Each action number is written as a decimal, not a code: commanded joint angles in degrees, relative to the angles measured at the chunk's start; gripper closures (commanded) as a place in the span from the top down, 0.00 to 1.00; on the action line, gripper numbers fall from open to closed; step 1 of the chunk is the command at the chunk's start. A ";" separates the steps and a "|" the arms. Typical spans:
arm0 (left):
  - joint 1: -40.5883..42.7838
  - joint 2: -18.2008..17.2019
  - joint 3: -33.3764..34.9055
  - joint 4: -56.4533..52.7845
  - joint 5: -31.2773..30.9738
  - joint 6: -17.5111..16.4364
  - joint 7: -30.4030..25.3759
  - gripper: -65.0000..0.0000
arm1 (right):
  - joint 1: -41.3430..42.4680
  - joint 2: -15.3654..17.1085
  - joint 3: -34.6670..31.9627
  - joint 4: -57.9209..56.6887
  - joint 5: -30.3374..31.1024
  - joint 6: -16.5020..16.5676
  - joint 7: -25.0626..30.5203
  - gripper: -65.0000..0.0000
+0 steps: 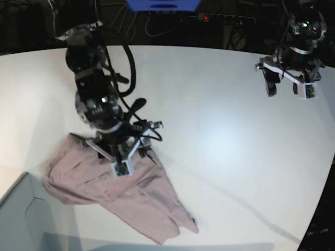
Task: Layout the t-shirt on the table in an organized manner, then fold the t-shirt properly
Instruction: 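Lower the right gripper onto the crumpled pink t-shirt, then close the right gripper on the t-shirt fabric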
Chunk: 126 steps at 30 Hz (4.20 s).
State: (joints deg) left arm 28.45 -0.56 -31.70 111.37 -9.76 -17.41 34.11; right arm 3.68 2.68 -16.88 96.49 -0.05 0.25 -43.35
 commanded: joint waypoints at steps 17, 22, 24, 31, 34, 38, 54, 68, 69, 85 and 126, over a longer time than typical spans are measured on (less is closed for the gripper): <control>-2.21 -1.24 -0.08 0.94 -0.39 -0.04 -1.18 0.67 | 23.44 -4.39 0.14 -48.80 -0.34 -0.12 28.98 0.50; -3.70 -1.16 0.01 0.67 -0.04 -0.04 -1.18 0.67 | 23.17 -5.27 -0.21 -49.41 -0.34 -0.12 29.86 0.50; -3.88 -1.07 0.01 -0.30 -0.22 -0.04 -1.18 0.67 | 23.00 -5.62 -1.80 -49.41 -0.34 -0.12 29.77 0.50; -5.02 -1.16 -0.16 -1.88 -0.13 -0.04 -1.18 0.67 | 22.21 -5.80 -8.65 -49.41 -0.34 -0.21 29.95 0.50; -5.99 -1.16 -0.25 -2.32 -0.04 -0.04 -1.18 0.67 | 22.30 -5.53 -8.48 -49.41 -0.34 -0.21 29.95 0.50; -6.25 -1.16 0.01 -3.99 -0.04 -0.04 -1.18 0.67 | 23.26 -4.39 -8.57 -49.59 -0.34 -0.21 29.95 0.50; -8.97 -1.16 0.10 -5.31 -0.04 -0.04 -1.18 0.67 | 24.93 -4.04 -8.48 -55.04 -0.34 -0.21 30.03 0.49; -9.06 -1.24 -0.16 -6.80 -0.04 -0.04 -1.18 0.67 | 25.81 -4.04 -8.39 -54.86 -0.34 -0.21 33.02 0.00; -9.06 -1.24 -0.16 -6.80 -0.04 -0.04 -1.18 0.67 | 25.90 -4.04 -8.39 -54.77 -0.34 -0.21 33.02 0.00; -9.06 -2.56 -0.16 -6.80 -0.39 -0.04 -1.18 0.67 | 24.32 -4.57 -8.21 -55.04 -0.17 -0.30 32.85 0.21; -10.29 -2.74 -0.25 -10.84 -0.48 -0.04 -1.36 0.67 | 28.36 -5.45 -6.28 -62.77 -0.25 -7.24 33.38 0.00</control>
State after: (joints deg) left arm 18.37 -2.85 -31.79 99.72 -9.72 -17.61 34.06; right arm 30.26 -2.39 -23.20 32.93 -0.14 -6.39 -11.29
